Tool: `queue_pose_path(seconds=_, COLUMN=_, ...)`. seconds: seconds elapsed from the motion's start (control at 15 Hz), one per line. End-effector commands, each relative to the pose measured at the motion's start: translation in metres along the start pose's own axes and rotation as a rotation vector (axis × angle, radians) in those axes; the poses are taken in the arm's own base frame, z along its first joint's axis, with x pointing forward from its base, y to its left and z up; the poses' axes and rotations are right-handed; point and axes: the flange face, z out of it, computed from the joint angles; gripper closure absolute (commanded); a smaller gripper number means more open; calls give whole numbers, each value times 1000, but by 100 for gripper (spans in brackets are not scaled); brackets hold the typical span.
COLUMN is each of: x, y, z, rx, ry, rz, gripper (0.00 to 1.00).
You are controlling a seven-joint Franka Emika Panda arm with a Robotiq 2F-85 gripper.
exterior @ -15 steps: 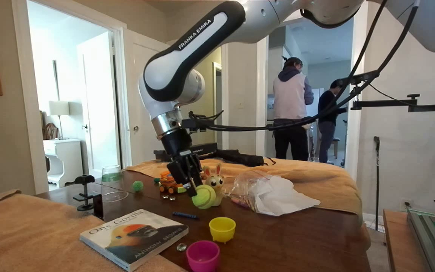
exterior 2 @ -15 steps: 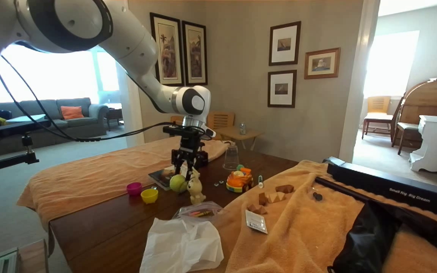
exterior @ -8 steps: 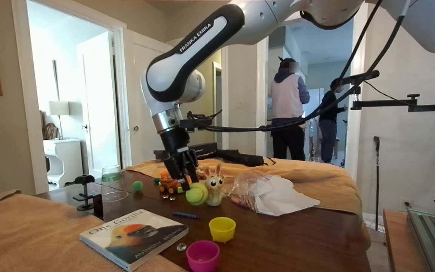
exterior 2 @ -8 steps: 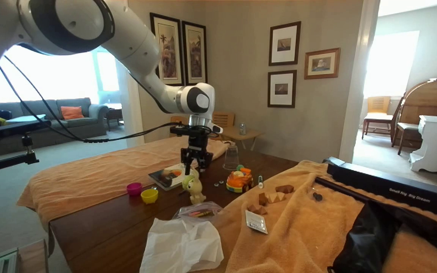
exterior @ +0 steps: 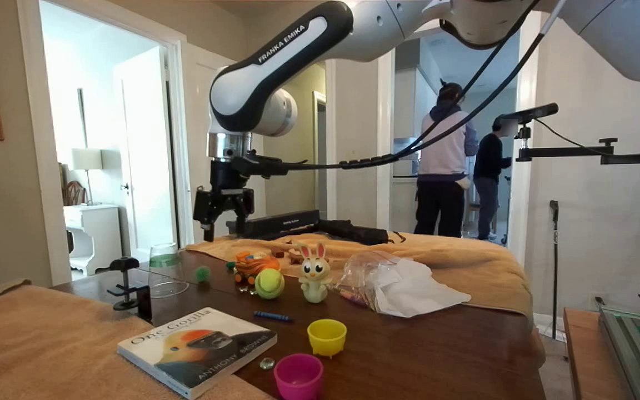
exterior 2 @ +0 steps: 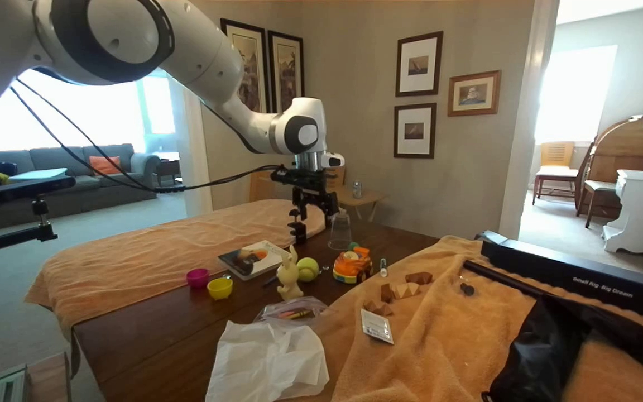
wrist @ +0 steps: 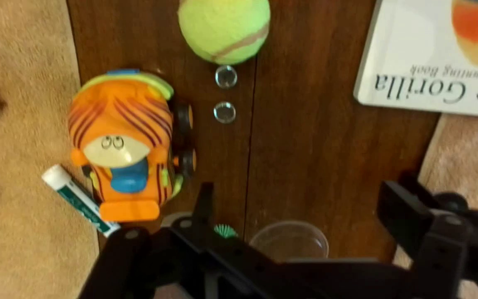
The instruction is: Move the green ball forward
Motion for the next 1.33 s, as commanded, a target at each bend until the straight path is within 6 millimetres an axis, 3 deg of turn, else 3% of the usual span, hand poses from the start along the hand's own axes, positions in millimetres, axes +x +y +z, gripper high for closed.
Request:
queue_pose_path(seconds=0.0, x=16, y=-8, z=-11, rx=31, ry=195, rz=55, gripper=0)
queue_pose_path(seconds=0.27, x=27, y=-10, z=-19, rx=49, ry=411, rz=75, gripper=0)
queue_pose_path(seconds=0.47, x=29, y=-6, z=-19, rx=43, ry=444, rz=101, gripper=0)
queue_pose_path(seconds=0.93, x=8, y=3, z=-22, rx=-47, ry=198, rz=200, gripper=0)
queue_pose_path(seconds=1.27, x=-14, y=16, z=-6, rx=-95, ry=-13, rz=215, gripper=0)
